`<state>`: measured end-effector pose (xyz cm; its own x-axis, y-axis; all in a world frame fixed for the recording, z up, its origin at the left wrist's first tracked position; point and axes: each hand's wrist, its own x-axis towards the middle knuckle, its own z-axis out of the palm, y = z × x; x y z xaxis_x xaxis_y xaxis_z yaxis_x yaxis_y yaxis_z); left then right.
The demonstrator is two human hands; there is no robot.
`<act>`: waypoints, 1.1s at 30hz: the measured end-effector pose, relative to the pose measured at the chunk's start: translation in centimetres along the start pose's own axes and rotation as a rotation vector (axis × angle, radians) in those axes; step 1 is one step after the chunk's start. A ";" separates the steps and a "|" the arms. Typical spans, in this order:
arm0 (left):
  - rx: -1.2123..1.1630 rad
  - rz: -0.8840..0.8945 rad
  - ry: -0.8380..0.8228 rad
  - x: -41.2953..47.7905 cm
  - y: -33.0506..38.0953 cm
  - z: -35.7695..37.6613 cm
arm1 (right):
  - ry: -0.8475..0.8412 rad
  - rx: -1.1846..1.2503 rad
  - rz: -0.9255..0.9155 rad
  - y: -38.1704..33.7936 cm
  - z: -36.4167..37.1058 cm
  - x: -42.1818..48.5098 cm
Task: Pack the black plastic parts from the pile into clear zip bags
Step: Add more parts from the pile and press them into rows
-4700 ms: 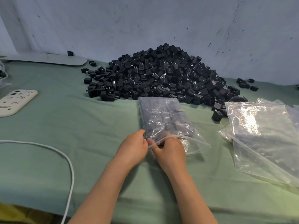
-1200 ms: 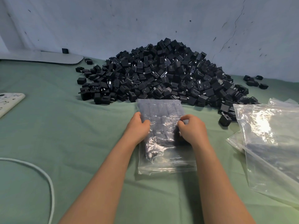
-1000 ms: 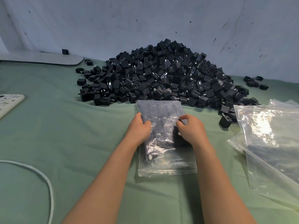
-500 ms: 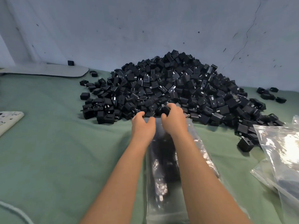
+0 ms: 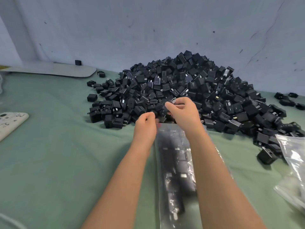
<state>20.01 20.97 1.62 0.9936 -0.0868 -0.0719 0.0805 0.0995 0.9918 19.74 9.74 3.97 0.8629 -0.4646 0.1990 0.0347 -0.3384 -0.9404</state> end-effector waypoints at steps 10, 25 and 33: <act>0.010 -0.021 -0.121 -6.6 0.2 -1.8 | -0.195 -0.198 -0.186 -0.8 -4.4 -11.9; 0.531 0.325 -0.215 -14.8 -2.2 -1.5 | -0.149 -0.320 -0.169 0.7 -9.8 -21.4; 1.140 0.676 -0.410 -17.6 -4.1 -2.3 | -0.106 -0.173 -0.068 1.3 -11.0 -24.4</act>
<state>2.32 24.36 -1.45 0.7036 -0.6483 0.2909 -0.7073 -0.6000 0.3738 -6.80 11.65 0.91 0.9099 -0.3507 0.2215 0.0152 -0.5054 -0.8627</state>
